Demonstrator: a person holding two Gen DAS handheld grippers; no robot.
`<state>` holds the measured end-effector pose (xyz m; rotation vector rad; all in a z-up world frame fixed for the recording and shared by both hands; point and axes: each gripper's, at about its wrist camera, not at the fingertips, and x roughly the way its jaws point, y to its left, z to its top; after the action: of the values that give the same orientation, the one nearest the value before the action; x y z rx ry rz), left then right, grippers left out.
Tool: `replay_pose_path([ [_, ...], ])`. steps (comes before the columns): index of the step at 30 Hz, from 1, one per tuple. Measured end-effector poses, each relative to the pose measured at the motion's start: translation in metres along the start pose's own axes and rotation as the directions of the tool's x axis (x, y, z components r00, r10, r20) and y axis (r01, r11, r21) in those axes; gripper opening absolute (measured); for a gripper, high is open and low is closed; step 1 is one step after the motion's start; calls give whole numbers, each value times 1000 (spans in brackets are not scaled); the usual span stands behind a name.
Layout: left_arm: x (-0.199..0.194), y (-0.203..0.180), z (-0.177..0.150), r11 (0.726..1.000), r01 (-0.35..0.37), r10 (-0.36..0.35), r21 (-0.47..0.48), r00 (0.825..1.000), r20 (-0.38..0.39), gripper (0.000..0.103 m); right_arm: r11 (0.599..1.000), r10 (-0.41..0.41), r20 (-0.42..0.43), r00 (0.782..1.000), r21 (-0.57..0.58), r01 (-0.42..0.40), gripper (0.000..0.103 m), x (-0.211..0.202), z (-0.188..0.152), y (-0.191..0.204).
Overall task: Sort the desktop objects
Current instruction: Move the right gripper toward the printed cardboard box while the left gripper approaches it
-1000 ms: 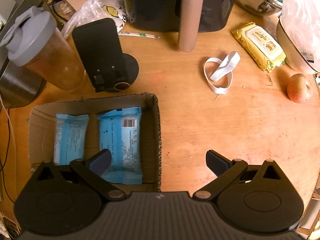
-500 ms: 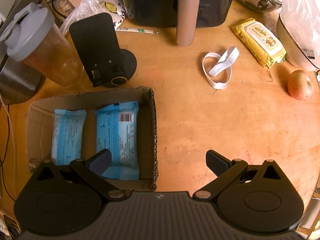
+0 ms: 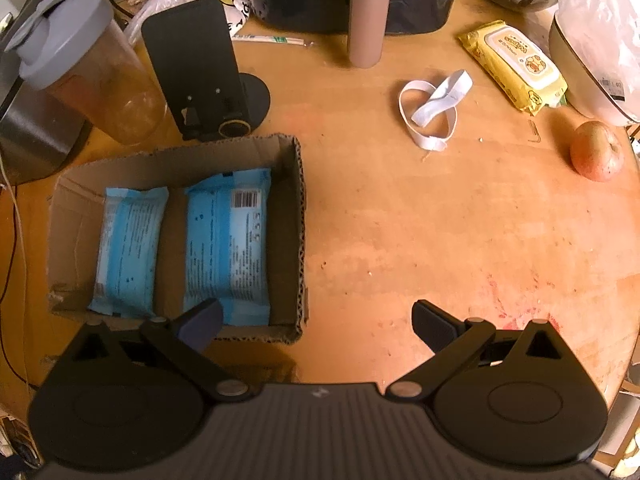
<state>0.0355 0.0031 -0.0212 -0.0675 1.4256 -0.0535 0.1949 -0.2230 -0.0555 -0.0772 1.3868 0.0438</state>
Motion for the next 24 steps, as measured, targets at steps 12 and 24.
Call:
replay_pose_path([
  [12,9,9,15,1000,9,-9,-14,1000,-9,102,999,21,-7,1000,-27,-21,103,-11,-26,0],
  [24,15,14,24,999,26,-27,-20,999,-30,102,998,43,-22,999,-36,-44,103,-19,-53,2],
])
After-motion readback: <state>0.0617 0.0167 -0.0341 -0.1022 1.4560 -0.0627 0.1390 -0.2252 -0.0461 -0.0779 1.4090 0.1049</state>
